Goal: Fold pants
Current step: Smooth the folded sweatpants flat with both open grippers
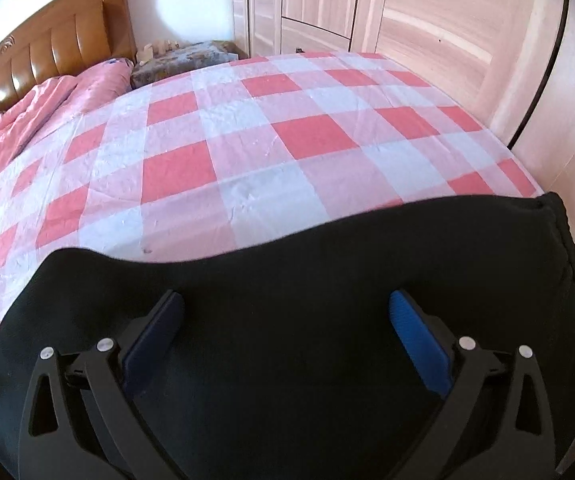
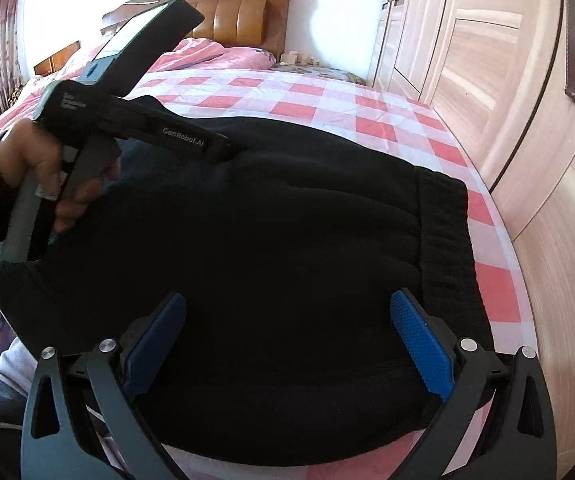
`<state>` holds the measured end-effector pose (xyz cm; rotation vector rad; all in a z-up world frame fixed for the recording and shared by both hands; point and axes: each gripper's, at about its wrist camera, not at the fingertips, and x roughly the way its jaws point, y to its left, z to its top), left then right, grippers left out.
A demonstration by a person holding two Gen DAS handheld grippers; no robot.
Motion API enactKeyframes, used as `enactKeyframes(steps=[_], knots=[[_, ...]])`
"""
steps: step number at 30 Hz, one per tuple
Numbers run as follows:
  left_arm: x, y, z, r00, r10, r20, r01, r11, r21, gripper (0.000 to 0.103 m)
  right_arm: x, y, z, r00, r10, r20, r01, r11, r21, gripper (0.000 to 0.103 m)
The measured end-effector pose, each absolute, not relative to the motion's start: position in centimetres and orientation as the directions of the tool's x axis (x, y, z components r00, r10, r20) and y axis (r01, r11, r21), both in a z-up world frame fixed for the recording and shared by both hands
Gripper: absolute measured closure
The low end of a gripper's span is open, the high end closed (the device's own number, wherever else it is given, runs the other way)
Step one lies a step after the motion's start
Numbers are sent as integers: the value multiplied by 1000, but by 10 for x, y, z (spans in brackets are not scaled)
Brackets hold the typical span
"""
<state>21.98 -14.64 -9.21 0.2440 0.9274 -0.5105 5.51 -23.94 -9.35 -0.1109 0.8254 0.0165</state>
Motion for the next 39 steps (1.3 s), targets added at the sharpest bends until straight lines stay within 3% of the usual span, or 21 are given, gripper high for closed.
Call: enactKeyframes(steps=[19,24,28,30,34,37,39], knots=[[224,-147,-91,499,-335,-799,525,851,-29,1,27,-250,-96,695,2,-719,-70,995,-65,4],[204,-119,-55,558,-393,-731,523,851,-58,2,22,-246,-64,700,17,-714,-115,989,-89,5],[187,-81,-33,651,-304,-695,440,898,19,2,55,-263,-27,748,33,-663,-56,998,-13,4],[192,-58,-44,660,-215,-720,358,932,50,2,90,-262,-30,713,89,-696,-95,995,30,4],[207,-39,-75,610,-160,-776,317,947,54,2,150,-244,-53,611,260,-747,-221,963,155,4],[222,-29,-88,566,-174,-805,298,955,3,1,177,-241,-79,553,110,-826,-165,986,21,6],[224,-28,-85,576,-181,-797,297,955,-2,1,179,-256,-89,542,163,-824,-165,983,86,7]])
